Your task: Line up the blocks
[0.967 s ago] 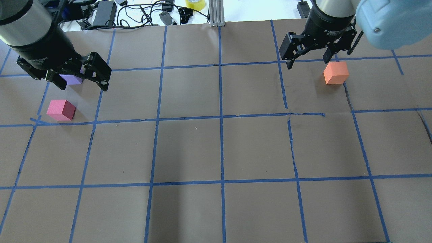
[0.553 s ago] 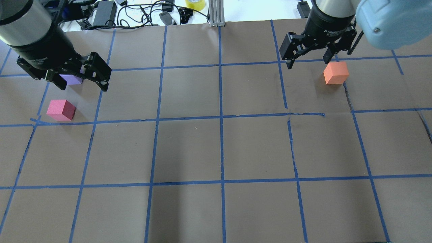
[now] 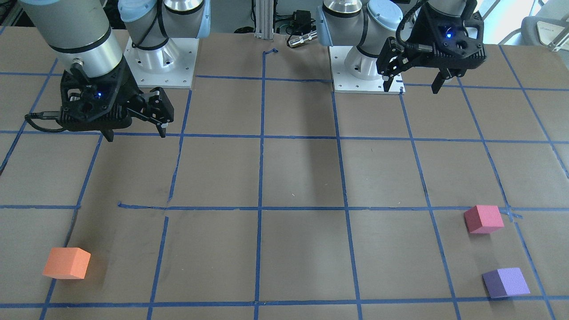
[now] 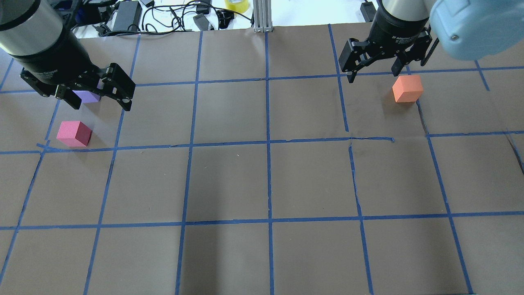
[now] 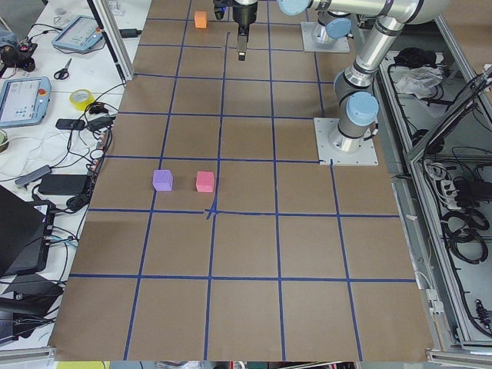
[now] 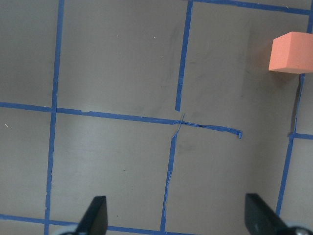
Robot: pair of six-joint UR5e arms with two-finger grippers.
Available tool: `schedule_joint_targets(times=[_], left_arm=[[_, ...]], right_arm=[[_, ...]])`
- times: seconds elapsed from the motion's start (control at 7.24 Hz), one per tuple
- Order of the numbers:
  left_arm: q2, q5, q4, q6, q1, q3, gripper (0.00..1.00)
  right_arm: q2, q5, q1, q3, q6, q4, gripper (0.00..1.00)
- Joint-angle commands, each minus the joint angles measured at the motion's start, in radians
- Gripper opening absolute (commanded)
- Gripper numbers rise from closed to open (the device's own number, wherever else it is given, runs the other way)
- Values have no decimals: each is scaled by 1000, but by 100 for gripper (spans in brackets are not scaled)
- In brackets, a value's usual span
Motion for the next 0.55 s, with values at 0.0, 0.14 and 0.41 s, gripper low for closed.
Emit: schedule_joint_targets(times=[0.0,0.14,0.41], left_arm=[[0,0,0,-1,1,0,100],[0,0,0,1,1,0,100],[0,0,2,-1,1,2,100]], right_arm=[[5,-2,-11,0,-1,0,100],[12,-3,-38,0,-13,0,100],[19,-2,-124,0,-40,6,100]])
